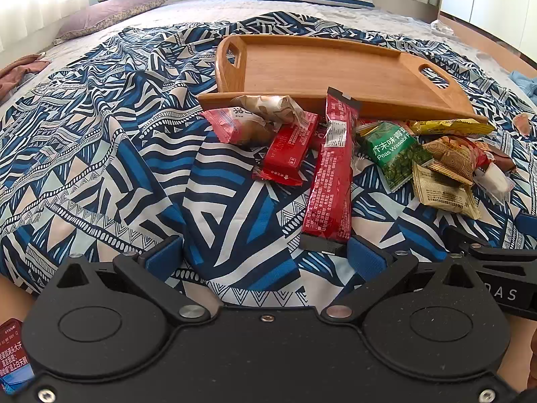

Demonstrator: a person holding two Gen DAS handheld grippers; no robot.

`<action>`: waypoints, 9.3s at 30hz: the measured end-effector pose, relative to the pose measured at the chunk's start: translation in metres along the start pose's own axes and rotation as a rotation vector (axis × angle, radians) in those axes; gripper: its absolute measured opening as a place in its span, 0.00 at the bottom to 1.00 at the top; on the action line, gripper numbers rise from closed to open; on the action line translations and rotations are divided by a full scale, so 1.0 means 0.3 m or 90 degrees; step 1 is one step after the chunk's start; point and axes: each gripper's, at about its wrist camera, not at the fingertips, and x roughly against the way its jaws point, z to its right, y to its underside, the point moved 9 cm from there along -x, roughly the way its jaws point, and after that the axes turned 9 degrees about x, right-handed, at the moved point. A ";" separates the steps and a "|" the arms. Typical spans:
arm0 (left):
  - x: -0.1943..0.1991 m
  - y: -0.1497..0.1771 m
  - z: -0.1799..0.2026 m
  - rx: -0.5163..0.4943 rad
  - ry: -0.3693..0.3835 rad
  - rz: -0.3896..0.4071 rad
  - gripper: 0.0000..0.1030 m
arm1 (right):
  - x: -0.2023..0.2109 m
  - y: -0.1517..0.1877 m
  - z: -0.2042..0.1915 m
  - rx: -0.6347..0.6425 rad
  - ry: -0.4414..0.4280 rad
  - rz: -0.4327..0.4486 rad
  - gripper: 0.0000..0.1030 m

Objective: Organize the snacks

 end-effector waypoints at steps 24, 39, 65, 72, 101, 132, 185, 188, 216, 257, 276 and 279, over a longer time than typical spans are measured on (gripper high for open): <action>0.000 -0.001 0.000 0.000 0.000 0.002 1.00 | -0.001 0.001 -0.001 0.001 0.001 0.000 1.00; 0.000 -0.001 0.000 0.000 0.001 0.002 1.00 | -0.002 0.001 -0.002 0.001 0.001 0.000 1.00; 0.000 -0.001 0.000 0.000 0.001 0.002 1.00 | 0.000 0.002 -0.002 0.001 0.002 0.000 1.00; 0.000 -0.001 0.000 0.000 0.000 0.003 1.00 | 0.000 0.002 -0.002 0.001 0.002 0.000 1.00; 0.000 -0.001 0.001 0.001 0.001 0.003 1.00 | 0.005 0.004 0.000 -0.004 -0.004 0.007 1.00; 0.111 -0.065 0.039 0.020 0.065 0.067 0.58 | 0.055 -0.063 0.086 -0.034 0.003 0.089 0.86; 0.079 -0.117 0.144 0.017 0.143 0.072 0.11 | -0.033 -0.063 0.139 -0.089 0.056 0.050 0.72; 0.078 -0.114 0.145 0.017 0.143 0.070 0.11 | -0.050 -0.058 0.126 -0.085 0.040 0.040 0.62; 0.101 -0.198 0.188 0.011 0.195 0.065 0.08 | 0.094 -0.195 0.127 -0.047 -0.010 0.128 0.35; -0.363 -0.673 0.375 0.070 0.192 -0.053 0.02 | -0.420 -0.537 0.113 0.117 -0.259 -0.046 0.37; -0.303 -0.555 0.355 -0.002 0.197 -0.056 0.33 | -0.452 -0.524 0.153 0.045 -0.294 -0.053 0.38; -0.322 -0.542 0.358 -0.023 0.164 -0.055 0.06 | -0.449 -0.523 0.152 0.044 -0.296 -0.052 0.37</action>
